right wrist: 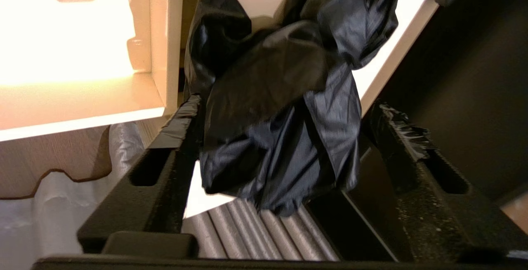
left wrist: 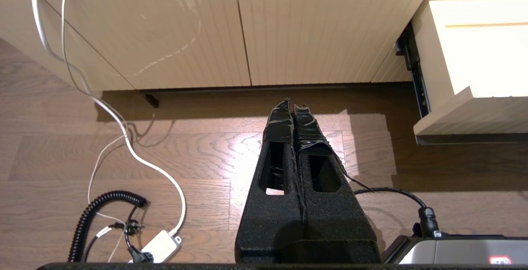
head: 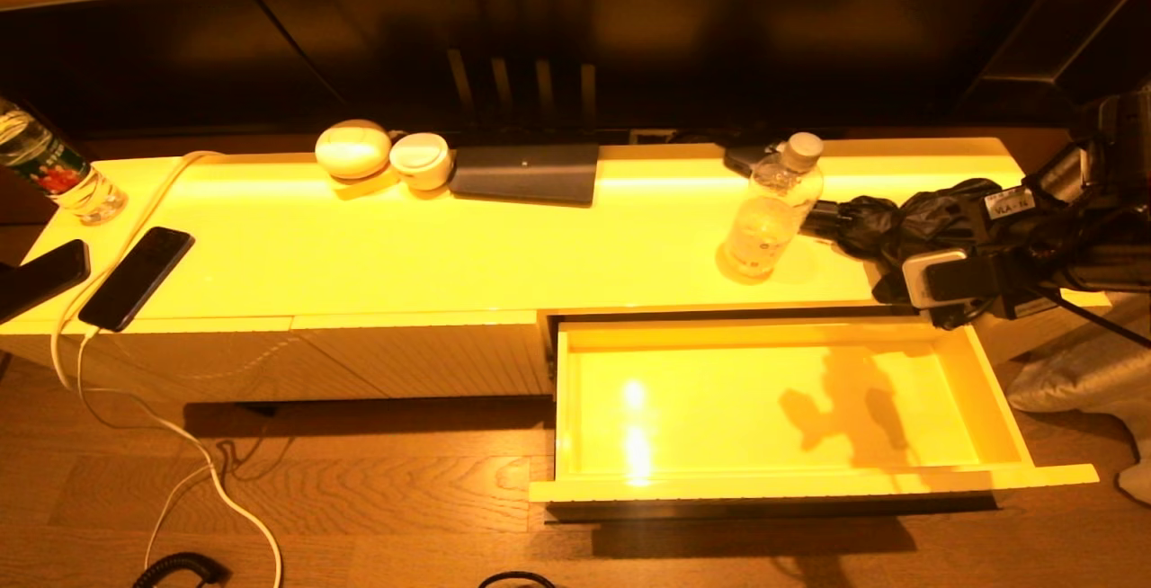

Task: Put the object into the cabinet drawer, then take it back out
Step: Put the umbrella in the drawer

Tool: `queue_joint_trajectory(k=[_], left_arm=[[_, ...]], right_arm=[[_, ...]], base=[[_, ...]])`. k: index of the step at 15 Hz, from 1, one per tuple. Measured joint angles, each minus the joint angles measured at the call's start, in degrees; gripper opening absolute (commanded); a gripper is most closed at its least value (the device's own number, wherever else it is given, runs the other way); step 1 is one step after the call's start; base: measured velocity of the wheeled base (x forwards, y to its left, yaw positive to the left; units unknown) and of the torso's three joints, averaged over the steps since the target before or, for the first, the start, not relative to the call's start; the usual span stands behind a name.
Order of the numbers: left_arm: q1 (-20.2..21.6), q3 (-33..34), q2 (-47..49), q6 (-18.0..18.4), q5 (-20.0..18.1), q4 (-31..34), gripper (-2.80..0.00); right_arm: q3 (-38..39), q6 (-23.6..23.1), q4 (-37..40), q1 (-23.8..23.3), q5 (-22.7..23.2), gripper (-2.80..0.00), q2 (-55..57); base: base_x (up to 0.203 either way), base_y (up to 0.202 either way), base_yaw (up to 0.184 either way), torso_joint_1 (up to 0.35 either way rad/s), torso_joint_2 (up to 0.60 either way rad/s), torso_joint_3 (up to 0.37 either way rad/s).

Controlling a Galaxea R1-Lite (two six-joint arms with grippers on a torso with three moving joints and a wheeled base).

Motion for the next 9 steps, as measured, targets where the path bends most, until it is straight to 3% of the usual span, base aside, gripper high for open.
queue_joint_trajectory(k=[5, 9], left_arm=[[0.0, 0.0, 0.0, 0.0, 0.0, 0.0, -2.8], [0.0, 0.0, 0.0, 0.0, 0.0, 0.0, -2.8]], right_arm=[[-4.5, 0.6, -0.3, -0.3, -1.1, 0.0, 4.5], [-9.7, 7.7, -0.2, -0.2, -4.8, 0.0, 9.3]], base=[[0.0, 0.0, 0.0, 0.0, 0.0, 0.0], [0.0, 0.0, 0.0, 0.0, 0.0, 0.0]])
